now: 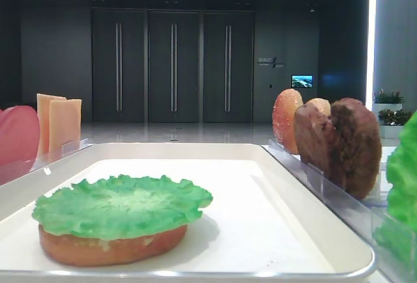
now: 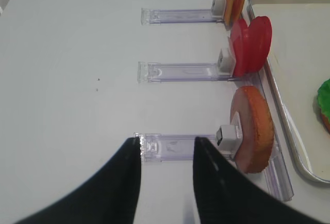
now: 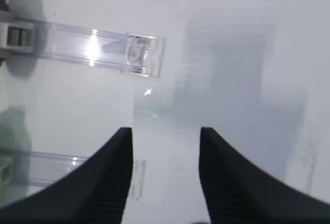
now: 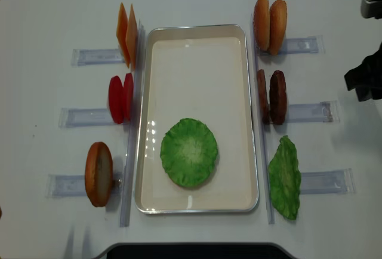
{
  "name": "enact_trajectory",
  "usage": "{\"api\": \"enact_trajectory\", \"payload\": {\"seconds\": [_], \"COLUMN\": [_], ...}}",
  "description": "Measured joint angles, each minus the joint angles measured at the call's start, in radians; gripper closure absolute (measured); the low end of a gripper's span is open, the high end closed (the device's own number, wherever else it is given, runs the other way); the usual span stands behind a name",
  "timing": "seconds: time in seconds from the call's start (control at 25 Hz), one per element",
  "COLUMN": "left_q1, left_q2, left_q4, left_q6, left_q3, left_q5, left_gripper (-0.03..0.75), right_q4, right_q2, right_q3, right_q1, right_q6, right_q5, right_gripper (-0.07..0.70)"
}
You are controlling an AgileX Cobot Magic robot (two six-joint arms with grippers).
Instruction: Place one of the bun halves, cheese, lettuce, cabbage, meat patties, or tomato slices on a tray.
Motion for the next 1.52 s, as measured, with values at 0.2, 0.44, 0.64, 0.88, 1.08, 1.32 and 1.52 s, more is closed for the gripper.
{"api": "enact_trajectory", "payload": {"seconds": [0.2,0.44,0.64,0.88,1.08,1.32,1.52], "left_q1": [0.0,0.0,0.0,0.0,0.0,0.0,0.0], "left_q2": [0.0,0.0,0.0,0.0,0.0,0.0,0.0], "left_q4": [0.0,0.0,0.0,0.0,0.0,0.0,0.0], "left_q6": [0.0,0.0,0.0,0.0,0.0,0.0,0.0], "left_q3": [0.0,0.0,0.0,0.0,0.0,0.0,0.0], "left_q5": [0.0,0.0,0.0,0.0,0.0,0.0,0.0], "left_gripper": [0.45,0.45,0.45,0.45,0.45,0.45,0.45], "right_q4": [-0.035,-0.046,-0.051,-0.052,-0.052,-0.053,-0.053], "right_q2": [-0.085,-0.185,-0.3,-0.596,-0.842,-1.104,-1.268], "right_q3": [-0.003,-0.003,-0.003,0.041,0.132,0.242,0.329], "right_q1": [-0.108,-0.157,-0.157,-0.157,-0.157,-0.157,-0.157], "right_q6": [0.03,0.043,0.075,0.107,0.133,0.159,0.184], "right_q5": [0.006,0.027,0.075,0.117,0.154,0.203,0.209], "right_gripper": [0.344,0.344,0.344,0.344,0.344,0.344,0.344]}}
